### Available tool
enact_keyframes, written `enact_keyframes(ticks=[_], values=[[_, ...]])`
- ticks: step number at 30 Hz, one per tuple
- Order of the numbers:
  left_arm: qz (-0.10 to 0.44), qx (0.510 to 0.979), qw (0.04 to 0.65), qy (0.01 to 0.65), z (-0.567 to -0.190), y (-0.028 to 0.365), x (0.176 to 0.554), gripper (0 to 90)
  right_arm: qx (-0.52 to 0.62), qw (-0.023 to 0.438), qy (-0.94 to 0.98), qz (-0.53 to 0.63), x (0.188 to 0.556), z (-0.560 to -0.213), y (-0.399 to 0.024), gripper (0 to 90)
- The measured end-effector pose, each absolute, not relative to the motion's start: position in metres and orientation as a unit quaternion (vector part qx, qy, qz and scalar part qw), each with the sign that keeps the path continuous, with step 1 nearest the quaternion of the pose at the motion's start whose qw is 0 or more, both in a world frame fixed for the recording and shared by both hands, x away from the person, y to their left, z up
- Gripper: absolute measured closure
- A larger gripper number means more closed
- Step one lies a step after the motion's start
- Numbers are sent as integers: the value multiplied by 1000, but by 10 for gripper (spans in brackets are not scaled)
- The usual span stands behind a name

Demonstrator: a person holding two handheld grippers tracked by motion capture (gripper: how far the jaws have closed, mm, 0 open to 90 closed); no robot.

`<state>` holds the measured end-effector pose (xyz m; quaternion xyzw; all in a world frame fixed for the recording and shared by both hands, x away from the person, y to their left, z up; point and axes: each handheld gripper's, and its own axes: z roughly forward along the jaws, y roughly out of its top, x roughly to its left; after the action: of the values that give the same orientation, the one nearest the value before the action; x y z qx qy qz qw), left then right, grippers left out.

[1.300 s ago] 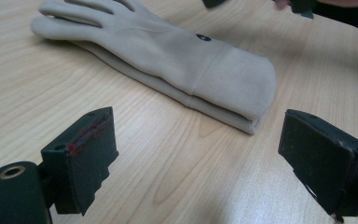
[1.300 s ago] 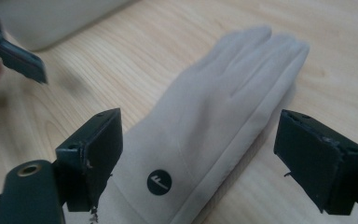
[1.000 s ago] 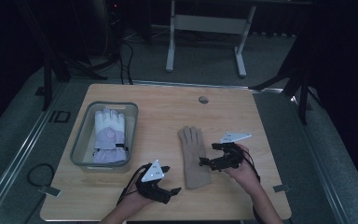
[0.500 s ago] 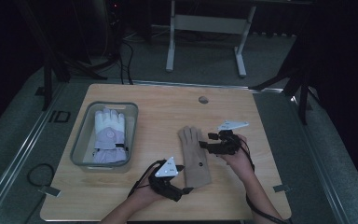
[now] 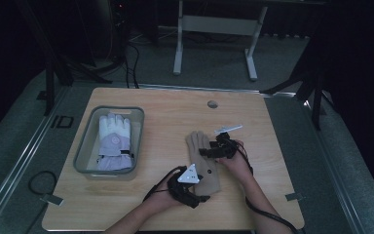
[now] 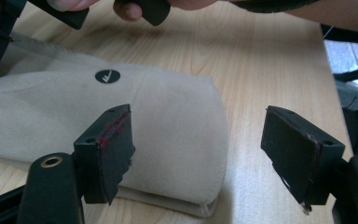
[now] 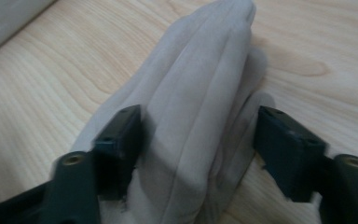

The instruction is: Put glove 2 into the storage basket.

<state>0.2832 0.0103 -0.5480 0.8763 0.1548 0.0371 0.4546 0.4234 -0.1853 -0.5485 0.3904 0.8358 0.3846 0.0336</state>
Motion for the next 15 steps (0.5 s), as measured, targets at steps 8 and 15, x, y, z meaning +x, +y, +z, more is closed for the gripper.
enact_keyframes(ticks=[8,15], values=[[47,890,429,147,-553,4,281,261,352,55,857,371,413,-545,-176,626],[61,898,413,141,-554,7,280,310,360,64,848,383,408,-547,-178,637]])
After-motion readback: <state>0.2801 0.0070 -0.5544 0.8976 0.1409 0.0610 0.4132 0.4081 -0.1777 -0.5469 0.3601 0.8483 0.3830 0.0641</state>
